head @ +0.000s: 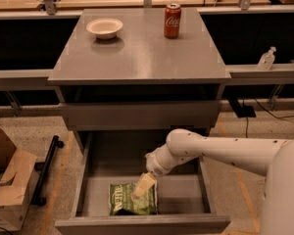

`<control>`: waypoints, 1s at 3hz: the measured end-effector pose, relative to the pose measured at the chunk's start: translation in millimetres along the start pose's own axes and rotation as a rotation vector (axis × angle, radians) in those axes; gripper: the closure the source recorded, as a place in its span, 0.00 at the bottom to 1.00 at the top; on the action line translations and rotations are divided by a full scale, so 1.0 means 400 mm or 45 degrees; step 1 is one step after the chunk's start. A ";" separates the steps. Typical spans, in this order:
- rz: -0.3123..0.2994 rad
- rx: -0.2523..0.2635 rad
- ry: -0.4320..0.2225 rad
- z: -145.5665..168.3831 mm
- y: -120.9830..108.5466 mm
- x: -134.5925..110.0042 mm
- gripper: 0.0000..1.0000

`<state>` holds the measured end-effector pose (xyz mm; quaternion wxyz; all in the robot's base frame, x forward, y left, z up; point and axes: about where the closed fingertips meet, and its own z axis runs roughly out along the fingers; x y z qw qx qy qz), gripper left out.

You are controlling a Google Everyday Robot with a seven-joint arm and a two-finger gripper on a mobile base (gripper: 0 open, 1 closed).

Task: Pick green jalapeno chip bag from middle drawer and place on counter

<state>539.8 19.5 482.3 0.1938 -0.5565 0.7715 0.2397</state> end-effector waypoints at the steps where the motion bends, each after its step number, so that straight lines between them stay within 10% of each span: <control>1: 0.012 -0.010 0.009 0.019 -0.007 0.011 0.00; 3: 0.067 0.060 0.051 0.128 -0.014 0.082 0.00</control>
Offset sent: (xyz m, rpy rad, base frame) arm -0.0019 -0.0018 -0.0611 -0.0691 0.0219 -0.0977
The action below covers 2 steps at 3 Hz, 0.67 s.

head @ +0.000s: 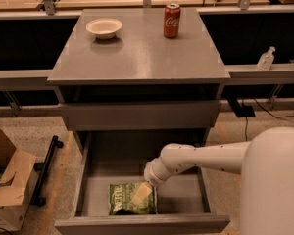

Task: Pick green jalapeno chip bag from middle drawer and place on counter

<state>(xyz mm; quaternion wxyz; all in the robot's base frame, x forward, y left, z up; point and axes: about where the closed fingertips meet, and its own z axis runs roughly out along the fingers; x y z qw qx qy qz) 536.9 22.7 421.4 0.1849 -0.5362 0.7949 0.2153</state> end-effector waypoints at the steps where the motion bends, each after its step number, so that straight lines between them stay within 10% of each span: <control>1: 0.032 0.029 0.025 0.069 -0.010 0.038 0.00; 2: 0.058 0.022 0.038 0.114 -0.011 0.060 0.14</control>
Offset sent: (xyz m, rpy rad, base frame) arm -0.0015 0.0069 -0.0767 -0.0391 0.0465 -0.0637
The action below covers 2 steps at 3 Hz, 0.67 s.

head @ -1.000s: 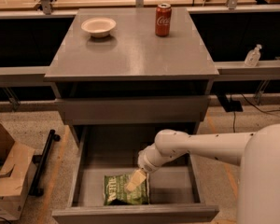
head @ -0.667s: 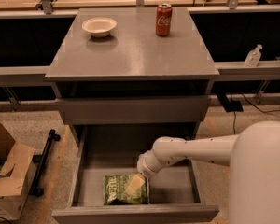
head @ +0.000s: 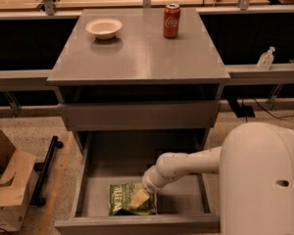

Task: Pick green jalapeno chip bag from middle drawer and place on counter

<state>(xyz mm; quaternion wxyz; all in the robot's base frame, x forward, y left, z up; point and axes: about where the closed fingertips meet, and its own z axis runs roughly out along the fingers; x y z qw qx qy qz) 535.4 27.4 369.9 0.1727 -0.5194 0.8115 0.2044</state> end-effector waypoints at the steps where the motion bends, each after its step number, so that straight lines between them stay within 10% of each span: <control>1: 0.010 -0.005 0.020 0.024 0.004 0.008 0.38; 2: -0.034 0.032 0.035 -0.005 0.020 -0.021 0.69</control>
Offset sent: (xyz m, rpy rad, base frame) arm -0.0015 0.0092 0.0223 -0.0655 -0.0523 0.0227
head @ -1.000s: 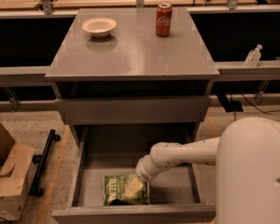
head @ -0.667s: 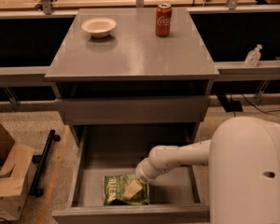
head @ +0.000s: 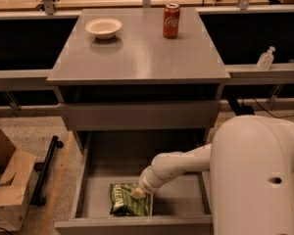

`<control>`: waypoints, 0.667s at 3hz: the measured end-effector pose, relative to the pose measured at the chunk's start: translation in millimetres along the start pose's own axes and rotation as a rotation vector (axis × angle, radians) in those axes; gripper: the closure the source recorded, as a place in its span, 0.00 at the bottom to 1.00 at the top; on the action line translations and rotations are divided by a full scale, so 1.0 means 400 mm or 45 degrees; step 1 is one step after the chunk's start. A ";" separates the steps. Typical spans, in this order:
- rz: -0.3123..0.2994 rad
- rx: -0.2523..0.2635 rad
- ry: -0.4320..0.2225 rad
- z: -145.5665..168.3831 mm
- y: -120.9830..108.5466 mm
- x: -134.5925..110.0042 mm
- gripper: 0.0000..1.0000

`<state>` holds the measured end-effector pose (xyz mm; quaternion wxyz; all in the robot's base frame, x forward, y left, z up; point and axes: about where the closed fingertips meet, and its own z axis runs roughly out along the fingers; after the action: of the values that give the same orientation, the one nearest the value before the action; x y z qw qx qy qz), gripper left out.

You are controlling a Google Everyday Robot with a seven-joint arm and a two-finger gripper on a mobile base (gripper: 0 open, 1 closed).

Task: Pick green jalapeno chip bag from middle drawer and place on counter

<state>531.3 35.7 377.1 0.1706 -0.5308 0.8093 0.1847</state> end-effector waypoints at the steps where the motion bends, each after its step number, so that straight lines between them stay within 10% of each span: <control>1: -0.054 0.037 -0.021 -0.056 0.015 -0.046 0.92; 2: -0.039 -0.021 -0.118 -0.103 0.038 -0.115 1.00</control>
Offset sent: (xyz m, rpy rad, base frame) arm -0.0166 -0.0110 0.1472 0.2675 0.0494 0.1244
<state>531.5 58.0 436.5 0.2066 -0.5354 0.7908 0.2131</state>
